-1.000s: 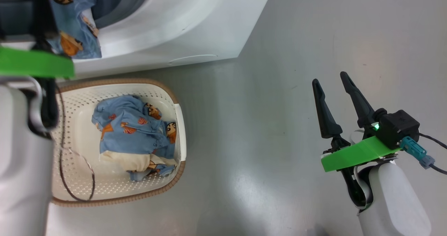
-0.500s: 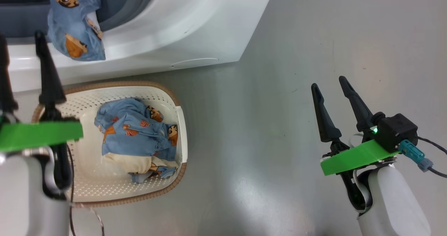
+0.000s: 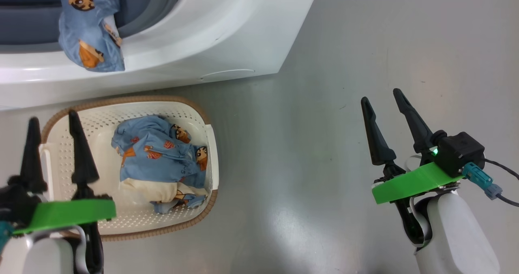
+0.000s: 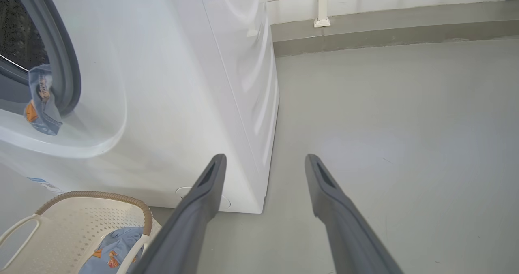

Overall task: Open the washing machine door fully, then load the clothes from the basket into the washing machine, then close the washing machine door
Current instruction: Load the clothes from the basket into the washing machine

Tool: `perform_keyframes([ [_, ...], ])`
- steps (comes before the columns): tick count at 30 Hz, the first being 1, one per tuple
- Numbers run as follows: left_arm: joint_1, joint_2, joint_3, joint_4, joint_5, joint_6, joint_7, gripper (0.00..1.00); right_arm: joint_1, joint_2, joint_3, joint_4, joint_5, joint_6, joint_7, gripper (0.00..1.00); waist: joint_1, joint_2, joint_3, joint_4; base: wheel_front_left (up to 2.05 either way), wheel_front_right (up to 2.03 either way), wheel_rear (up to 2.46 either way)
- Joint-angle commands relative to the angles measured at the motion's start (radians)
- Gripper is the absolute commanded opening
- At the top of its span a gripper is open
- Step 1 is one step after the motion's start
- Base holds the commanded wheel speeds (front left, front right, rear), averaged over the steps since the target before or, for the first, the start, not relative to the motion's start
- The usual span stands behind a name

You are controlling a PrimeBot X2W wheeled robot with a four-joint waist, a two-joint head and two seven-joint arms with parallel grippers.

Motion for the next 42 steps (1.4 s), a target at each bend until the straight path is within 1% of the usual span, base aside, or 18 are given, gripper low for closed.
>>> perform_keyframes([
  [1,0.046,0.016,0.035,-0.024,0.028,-0.004,-0.005,1.0,0.031,0.008,0.028,-0.02,-0.007,0.002,-0.005,1.0,0.0,0.0,-0.001,0.001,0.0,0.0,0.0],
  [6,0.095,0.01,0.038,-0.019,0.074,-0.007,-0.005,1.0,0.032,0.008,0.028,-0.02,-0.006,0.002,-0.005,1.0,0.0,0.0,-0.002,0.001,0.0,0.0,0.0],
  [12,0.126,0.005,0.047,-0.006,0.098,-0.014,-0.005,1.0,0.031,0.008,0.03,-0.018,-0.005,0.002,-0.005,1.0,0.0,0.0,-0.004,-0.002,0.0,0.0,0.0],
  [24,0.177,-0.001,0.067,0.007,0.135,-0.004,-0.005,1.0,0.035,0.008,0.028,-0.017,-0.001,0.002,-0.005,1.0,0.0,0.0,-0.009,-0.006,0.0,0.0,0.0],
  [36,0.166,-0.007,0.063,0.012,0.138,-0.009,-0.005,1.0,0.035,0.008,0.029,-0.013,0.002,0.002,-0.005,1.0,0.0,0.0,-0.017,-0.008,0.0,0.0,0.0],
  [42,0.13,-0.008,0.049,0.007,0.144,-0.025,-0.005,1.0,0.035,0.008,0.031,-0.01,0.008,0.002,-0.005,1.0,0.0,0.0,-0.021,-0.012,0.0,0.0,0.0],
])
